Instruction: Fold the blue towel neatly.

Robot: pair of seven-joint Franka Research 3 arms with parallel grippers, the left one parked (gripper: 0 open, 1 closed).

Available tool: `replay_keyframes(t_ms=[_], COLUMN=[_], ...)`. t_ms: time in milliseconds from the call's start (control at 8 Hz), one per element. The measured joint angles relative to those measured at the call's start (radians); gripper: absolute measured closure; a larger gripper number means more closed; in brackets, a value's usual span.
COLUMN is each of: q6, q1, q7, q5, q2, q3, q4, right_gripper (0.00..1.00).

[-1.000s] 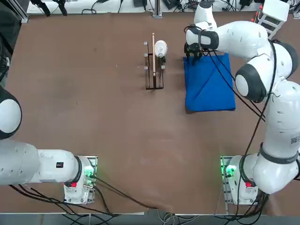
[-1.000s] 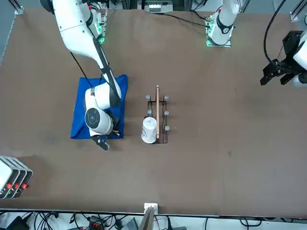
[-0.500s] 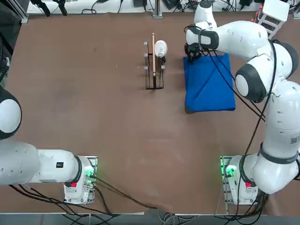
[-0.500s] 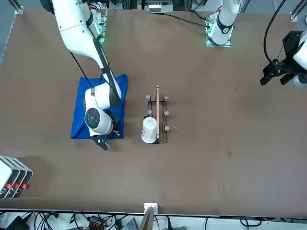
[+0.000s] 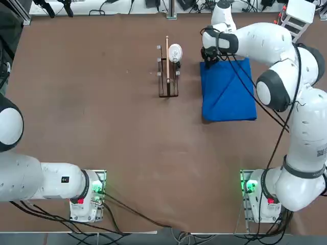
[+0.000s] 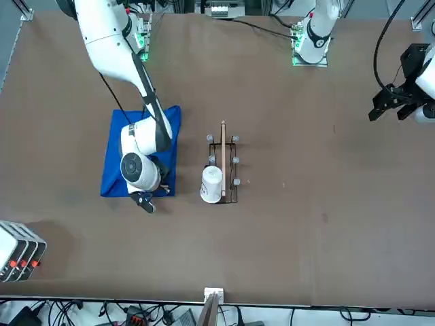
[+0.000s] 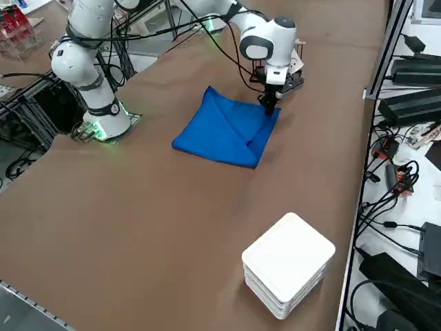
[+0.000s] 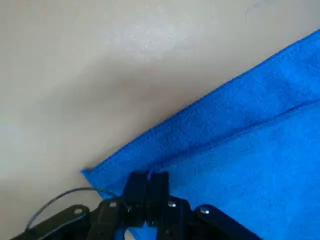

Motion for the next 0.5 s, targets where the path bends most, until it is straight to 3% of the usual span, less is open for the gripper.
replay_keyframes(t_ms=[500], q6=[0.0], q1=[0.006], q7=[0.0], q5=[0.0], q2=[-0.001], q3=[0.004], q4=[0.043], right_gripper=[0.98])
